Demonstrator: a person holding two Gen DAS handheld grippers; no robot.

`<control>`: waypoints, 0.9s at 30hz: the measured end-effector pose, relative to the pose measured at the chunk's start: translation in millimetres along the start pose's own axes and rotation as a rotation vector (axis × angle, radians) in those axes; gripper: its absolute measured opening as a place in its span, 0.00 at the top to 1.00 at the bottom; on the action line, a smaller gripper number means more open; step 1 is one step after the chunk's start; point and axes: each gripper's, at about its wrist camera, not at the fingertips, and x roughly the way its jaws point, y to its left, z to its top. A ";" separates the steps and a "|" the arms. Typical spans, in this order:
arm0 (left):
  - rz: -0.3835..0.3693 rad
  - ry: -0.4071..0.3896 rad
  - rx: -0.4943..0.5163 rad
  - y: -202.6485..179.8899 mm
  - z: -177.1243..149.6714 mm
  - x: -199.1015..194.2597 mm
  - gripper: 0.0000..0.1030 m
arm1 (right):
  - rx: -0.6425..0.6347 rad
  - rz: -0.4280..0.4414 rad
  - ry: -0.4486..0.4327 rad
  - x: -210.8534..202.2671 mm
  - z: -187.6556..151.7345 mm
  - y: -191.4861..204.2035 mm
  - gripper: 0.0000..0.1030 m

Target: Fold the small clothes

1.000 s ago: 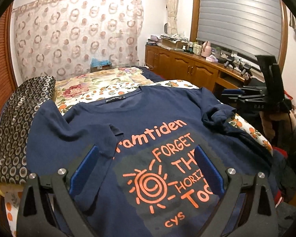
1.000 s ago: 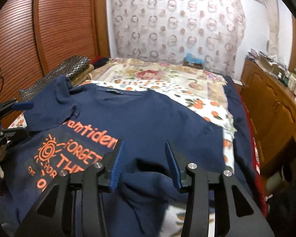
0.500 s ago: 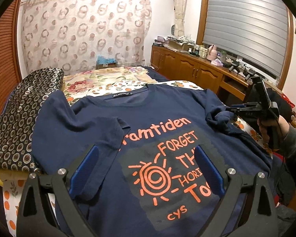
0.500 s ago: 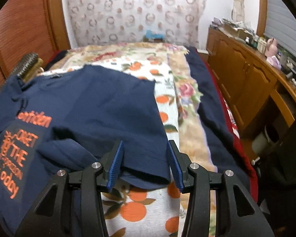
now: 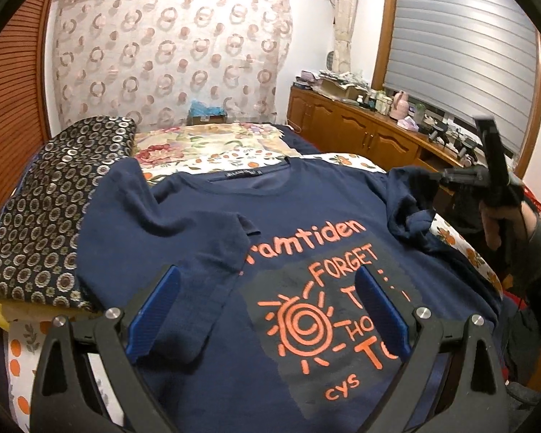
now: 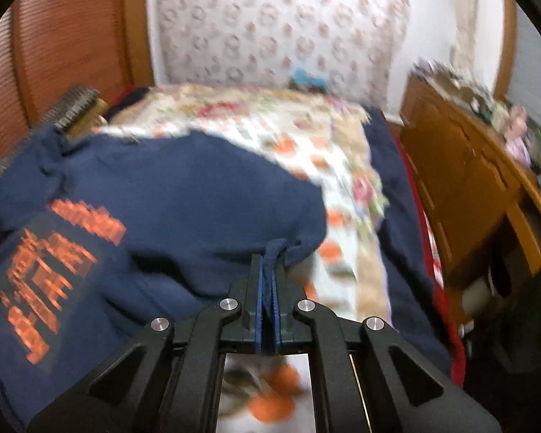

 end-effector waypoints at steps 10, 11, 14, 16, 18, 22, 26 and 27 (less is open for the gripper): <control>0.030 -0.021 -0.029 18.3 4.1 -8.8 0.05 | -0.124 0.157 -0.064 31.7 88.4 87.7 0.80; 0.033 -0.021 -0.029 19.6 3.9 -9.5 0.05 | -0.128 0.147 -0.057 35.9 90.4 91.9 0.70; 0.041 -0.026 -0.033 23.9 3.9 -11.2 0.05 | -0.130 0.093 -0.056 38.9 85.4 92.7 0.60; 0.042 -0.027 -0.041 28.3 3.4 -11.3 0.05 | -0.119 0.060 -0.039 38.3 75.8 85.0 0.59; 0.045 -0.028 -0.046 31.4 3.1 -10.6 0.05 | -0.119 0.055 -0.014 36.7 64.7 78.4 0.59; 0.058 -0.025 -0.046 38.5 5.6 -8.1 0.05 | -0.122 0.028 0.023 36.2 44.7 62.7 0.59; 0.091 -0.011 -0.028 50.5 12.6 -4.3 0.05 | -0.059 0.009 0.044 48.4 33.3 38.9 0.53; 0.098 -0.006 -0.023 54.6 15.5 -3.4 0.05 | -0.051 0.000 0.047 50.6 31.9 34.9 0.52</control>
